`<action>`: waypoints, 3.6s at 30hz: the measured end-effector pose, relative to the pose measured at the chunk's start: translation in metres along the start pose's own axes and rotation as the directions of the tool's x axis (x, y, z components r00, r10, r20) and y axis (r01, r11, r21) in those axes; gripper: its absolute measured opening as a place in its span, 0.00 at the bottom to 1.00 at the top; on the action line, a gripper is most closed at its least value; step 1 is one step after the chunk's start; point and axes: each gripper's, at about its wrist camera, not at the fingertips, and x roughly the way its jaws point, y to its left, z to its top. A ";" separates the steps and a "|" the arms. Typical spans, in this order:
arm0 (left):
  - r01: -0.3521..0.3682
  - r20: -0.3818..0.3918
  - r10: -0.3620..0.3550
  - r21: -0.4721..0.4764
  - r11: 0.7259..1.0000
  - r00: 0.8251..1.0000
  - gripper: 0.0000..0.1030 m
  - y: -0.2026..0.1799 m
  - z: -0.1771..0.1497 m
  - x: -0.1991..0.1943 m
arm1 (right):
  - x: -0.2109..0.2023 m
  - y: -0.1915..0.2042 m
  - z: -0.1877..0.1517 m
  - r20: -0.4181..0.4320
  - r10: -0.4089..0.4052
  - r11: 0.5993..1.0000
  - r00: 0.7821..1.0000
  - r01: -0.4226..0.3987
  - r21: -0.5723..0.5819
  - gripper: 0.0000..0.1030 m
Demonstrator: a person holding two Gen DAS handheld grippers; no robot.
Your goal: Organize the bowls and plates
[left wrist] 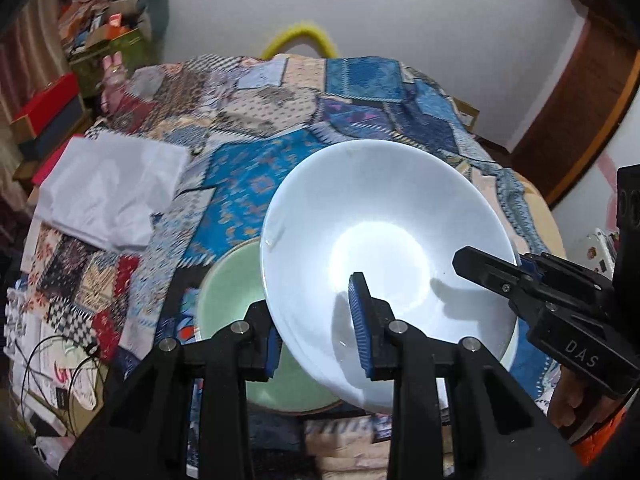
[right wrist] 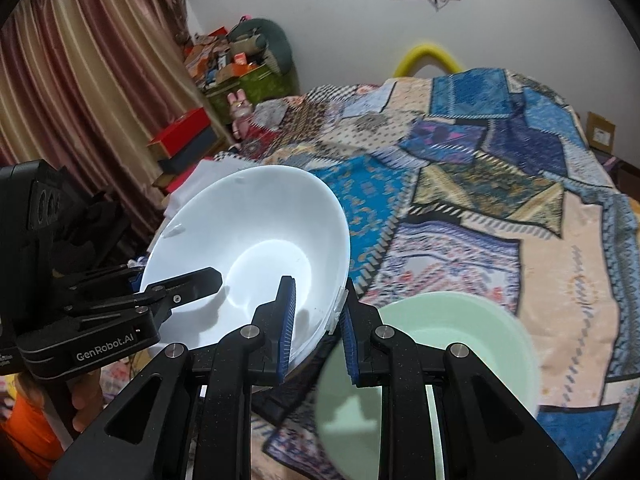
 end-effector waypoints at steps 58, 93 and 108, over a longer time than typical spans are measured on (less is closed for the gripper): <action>-0.136 -0.021 0.136 -0.018 0.991 0.991 0.48 0.058 -0.027 0.019 | 0.055 0.009 -0.025 -0.140 -0.031 0.998 0.990 0.023 -0.054 0.26; -0.018 -0.153 -0.006 -0.155 0.988 0.988 0.39 0.069 -0.047 0.070 | 0.097 0.012 -0.029 -0.208 -0.031 0.999 0.978 0.025 -0.031 0.29; 0.009 -0.081 -0.019 -0.116 0.993 0.997 0.39 0.041 -0.027 0.037 | 0.045 0.005 -0.014 -0.085 -0.024 1.000 0.996 0.025 0.015 0.29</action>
